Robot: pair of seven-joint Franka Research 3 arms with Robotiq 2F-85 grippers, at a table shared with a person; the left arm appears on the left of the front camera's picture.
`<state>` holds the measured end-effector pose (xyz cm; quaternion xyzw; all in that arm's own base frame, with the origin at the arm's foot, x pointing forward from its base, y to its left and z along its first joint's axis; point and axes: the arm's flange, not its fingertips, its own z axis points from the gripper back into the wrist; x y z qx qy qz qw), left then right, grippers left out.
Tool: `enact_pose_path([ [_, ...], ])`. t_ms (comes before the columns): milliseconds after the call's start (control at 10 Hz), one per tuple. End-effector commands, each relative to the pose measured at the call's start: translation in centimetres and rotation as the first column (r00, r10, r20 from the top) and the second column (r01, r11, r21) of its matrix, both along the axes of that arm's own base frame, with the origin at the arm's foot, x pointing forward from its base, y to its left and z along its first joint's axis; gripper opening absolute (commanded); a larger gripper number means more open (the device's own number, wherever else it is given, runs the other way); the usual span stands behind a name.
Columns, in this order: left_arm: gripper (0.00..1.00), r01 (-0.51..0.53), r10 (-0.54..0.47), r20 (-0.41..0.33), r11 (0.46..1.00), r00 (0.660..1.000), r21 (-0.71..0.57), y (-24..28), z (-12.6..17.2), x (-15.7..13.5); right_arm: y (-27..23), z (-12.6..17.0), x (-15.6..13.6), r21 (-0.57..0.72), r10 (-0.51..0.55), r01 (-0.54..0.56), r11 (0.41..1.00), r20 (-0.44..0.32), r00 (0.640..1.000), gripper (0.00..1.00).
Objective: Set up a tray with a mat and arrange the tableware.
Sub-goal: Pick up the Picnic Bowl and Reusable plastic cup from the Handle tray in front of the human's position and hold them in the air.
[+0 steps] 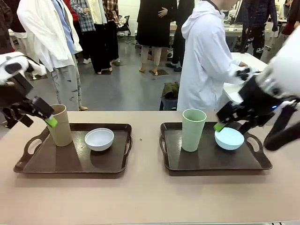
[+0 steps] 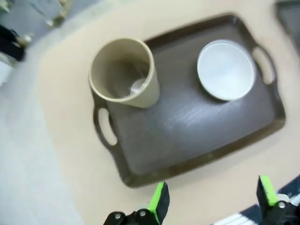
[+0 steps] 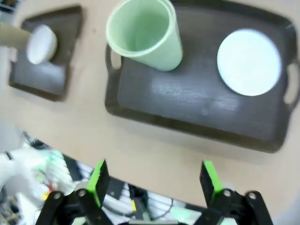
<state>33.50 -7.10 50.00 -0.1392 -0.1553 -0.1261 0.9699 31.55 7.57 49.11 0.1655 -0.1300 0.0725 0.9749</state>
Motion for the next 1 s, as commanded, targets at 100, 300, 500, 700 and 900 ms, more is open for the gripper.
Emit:
enact_pose_path([
  [100,1.00,-0.016,0.036,0.059,0.953,0.998,-0.302,5.6,0.3,-1.6,-9.8,-6.3,-5.3,0.271,-0.073,0.055,0.961,0.058,0.996,1.00],
  [300,1.00,-0.076,0.092,0.013,0.889,0.996,-0.452,11.5,0.0,-2.4,-14.4,-6.1,-7.1,0.339,-0.118,0.086,0.937,0.076,0.990,1.00],
  [500,1.00,-0.126,0.108,-0.065,0.830,0.992,-0.544,16.4,-1.4,-1.5,-17.4,-6.2,-8.1,0.400,-0.138,0.093,0.912,0.084,0.987,1.00],
  [700,1.00,-0.140,0.053,-0.182,0.850,0.982,-0.508,19.4,-2.6,-0.5,-18.8,-7.1,-8.5,0.438,-0.152,0.106,0.893,0.070,0.986,1.00],
  [900,1.00,-0.135,0.036,-0.204,0.858,0.978,-0.496,20.1,-3.2,-0.2,-19.1,-7.4,-8.6,0.444,-0.139,0.102,0.890,0.052,0.989,1.00],
])
